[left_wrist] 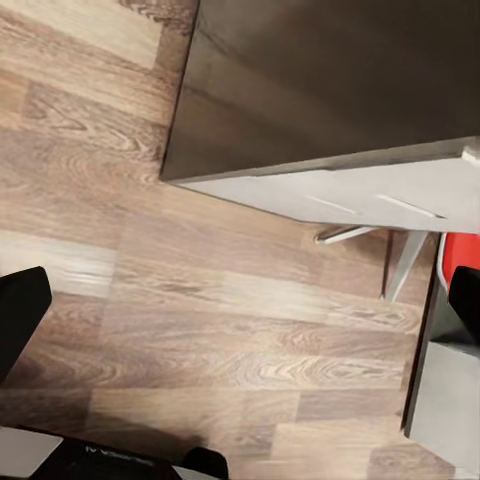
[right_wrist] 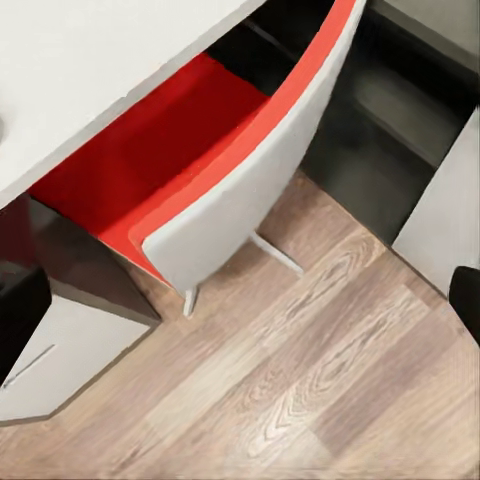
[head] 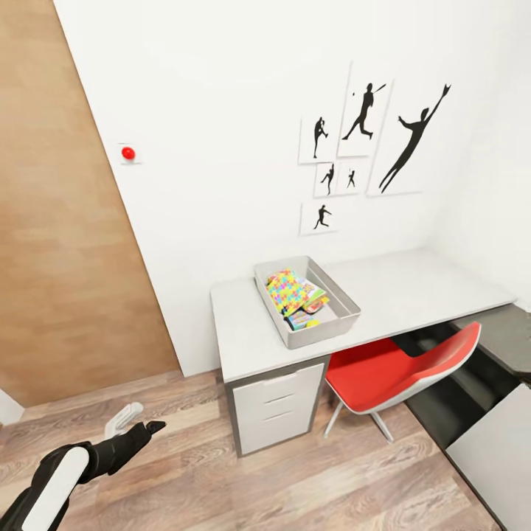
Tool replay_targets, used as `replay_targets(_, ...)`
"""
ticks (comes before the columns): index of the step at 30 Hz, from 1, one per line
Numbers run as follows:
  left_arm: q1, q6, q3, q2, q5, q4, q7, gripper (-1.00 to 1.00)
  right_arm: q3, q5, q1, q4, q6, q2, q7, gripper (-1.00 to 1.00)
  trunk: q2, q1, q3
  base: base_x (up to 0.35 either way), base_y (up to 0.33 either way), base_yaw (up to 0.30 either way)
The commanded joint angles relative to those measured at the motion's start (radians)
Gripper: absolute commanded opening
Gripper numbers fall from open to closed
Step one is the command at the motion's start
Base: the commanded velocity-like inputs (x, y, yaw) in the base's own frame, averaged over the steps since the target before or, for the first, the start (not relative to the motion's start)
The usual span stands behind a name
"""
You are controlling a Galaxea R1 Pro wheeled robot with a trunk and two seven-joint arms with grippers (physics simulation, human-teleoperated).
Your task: Put all the toys in the child's room - the three board games (two on the bed and one on the table), the two jigsaw puzzles on the table, and the tennis ball on the table - inside the toy box on the table in the child's room.
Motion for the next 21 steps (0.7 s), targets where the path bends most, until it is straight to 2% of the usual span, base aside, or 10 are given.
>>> replay_targets(1,0.001,0.003,0.001,0.0,0.01,0.003,0.008,1.0,-0.002,-0.01,0.016,0.001,0.004,0.009,-0.01,1.0,-0.002,0.001,-0.001,0.0,0.0,-0.118)
replay_targets(3,0.004,0.001,0.001,0.0,0.009,0.013,0.005,1.0,-0.004,-0.01,0.053,0.005,0.004,0.034,-0.009,1.0,-0.002,0.001,0.002,0.0,0.0,-0.114)
replay_targets(7,0.011,-0.001,0.001,0.001,0.008,0.046,0.001,1.0,0.018,-0.007,0.125,0.014,0.004,0.106,-0.01,1.0,-0.002,0.001,0.008,0.0,0.0,-0.108)
replay_targets(8,0.011,-0.001,0.001,0.001,0.008,0.046,0.001,1.0,0.018,-0.007,0.125,0.014,0.004,0.106,-0.01,1.0,-0.002,0.001,0.009,0.0,0.0,-0.106)
replay_targets(10,0.015,-0.001,-0.001,0.001,0.006,0.07,0.0,1.0,0.056,-0.004,0.146,0.03,0.004,0.139,-0.01,1.0,-0.002,0.001,0.012,0.0,0.0,-0.105)
replay_targets(12,0.019,-0.002,-0.014,0.001,0.001,0.102,-0.001,1.0,0.116,0.007,0.16,0.055,0.004,0.163,-0.009,1.0,-0.002,0.001,0.015,0.0,0.0,-0.104)
replay_targets(15,0.022,-0.003,-0.056,0.001,-0.017,0.166,-0.002,1.0,0.242,0.032,0.167,0.107,0.004,0.184,-0.008,1.0,-0.002,0.001,0.02,0.0,0.0,-0.102)
replay_targets(16,0.022,-0.003,-0.056,0.001,-0.017,0.166,-0.002,1.0,0.242,0.032,0.167,0.107,0.004,0.184,-0.008,1.0,-0.002,0.001,0.021,0.0,0.0,-0.101)
replay_targets(19,0.023,-0.019,-0.099,0.0,-0.034,0.23,-0.002,1.0,0.4,0.053,0.167,0.16,0.004,0.199,-0.009,1.0,-0.002,0.001,0.025,0.0,0.0,-0.098)
replay_targets(21,0.026,-0.048,-0.126,0.0,-0.041,0.281,-0.002,1.0,0.516,0.063,0.163,0.2,0.004,0.22,-0.012,1.0,-0.002,0.001,0.028,0.0,0.0,-0.087)
